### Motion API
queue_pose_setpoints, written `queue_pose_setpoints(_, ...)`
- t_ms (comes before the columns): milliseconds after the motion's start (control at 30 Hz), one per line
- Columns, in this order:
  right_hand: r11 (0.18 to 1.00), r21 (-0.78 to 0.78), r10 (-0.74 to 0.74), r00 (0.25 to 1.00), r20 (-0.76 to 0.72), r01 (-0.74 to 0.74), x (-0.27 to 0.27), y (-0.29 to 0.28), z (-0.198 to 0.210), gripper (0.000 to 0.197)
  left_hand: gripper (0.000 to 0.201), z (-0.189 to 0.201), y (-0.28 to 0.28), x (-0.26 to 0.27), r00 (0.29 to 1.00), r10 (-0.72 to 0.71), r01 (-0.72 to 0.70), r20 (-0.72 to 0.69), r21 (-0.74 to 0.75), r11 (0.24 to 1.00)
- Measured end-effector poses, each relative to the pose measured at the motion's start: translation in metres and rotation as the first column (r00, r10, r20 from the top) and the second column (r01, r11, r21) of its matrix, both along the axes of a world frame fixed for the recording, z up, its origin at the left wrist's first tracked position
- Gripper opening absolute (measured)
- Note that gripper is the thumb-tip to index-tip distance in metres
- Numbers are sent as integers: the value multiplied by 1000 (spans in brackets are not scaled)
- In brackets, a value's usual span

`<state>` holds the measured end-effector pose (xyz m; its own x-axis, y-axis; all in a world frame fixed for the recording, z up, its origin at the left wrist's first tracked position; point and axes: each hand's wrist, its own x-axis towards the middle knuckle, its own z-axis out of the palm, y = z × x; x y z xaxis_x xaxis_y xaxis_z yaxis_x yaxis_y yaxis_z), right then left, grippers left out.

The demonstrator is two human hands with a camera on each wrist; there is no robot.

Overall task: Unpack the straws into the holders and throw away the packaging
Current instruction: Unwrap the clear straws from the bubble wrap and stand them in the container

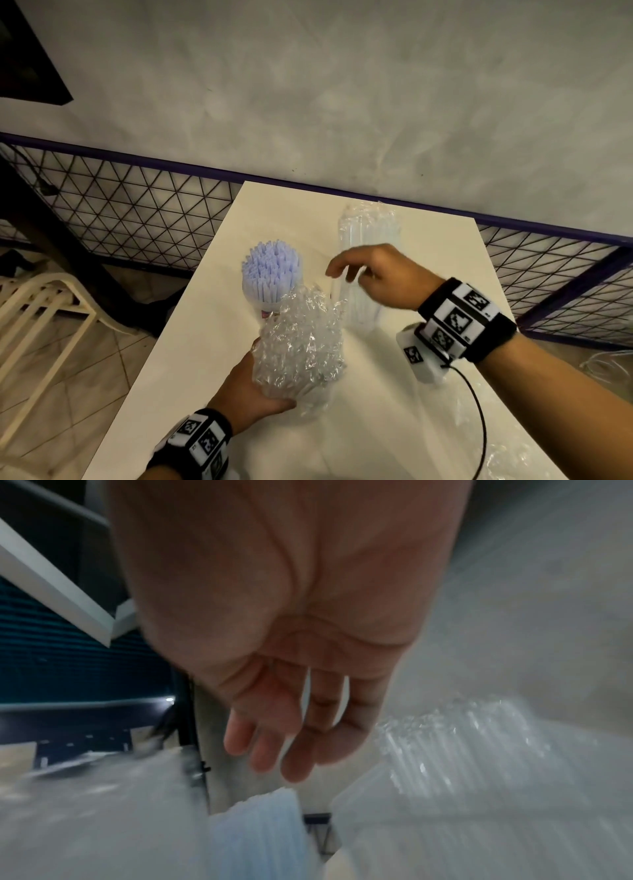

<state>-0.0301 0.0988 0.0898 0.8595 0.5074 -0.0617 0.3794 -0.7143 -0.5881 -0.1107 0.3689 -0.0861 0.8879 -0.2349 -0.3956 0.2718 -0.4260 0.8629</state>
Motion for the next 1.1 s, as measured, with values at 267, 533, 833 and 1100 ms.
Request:
queue_pose_setpoints(267,985,154,-44,979,-201,76,-38,10,-46,60,100,0,0,0,999,22,-22,-45,-1,1000)
queue_pose_setpoints(533,961,234,-94,969,-229,148,-45,18,-66,45,93,0,-2,0,1000,23,-23,-3,5,1000)
queue_pose_setpoints(833,865,380,-266,941,-208,328,-45,14,-49,14,91,1,-3,0,1000,25,-25,2,34,999)
queue_pose_setpoints(1100,834,460,-238,951,-199,305,-41,17,-26,23,88,2,-4,0,1000,16,-16,-6,9,1000)
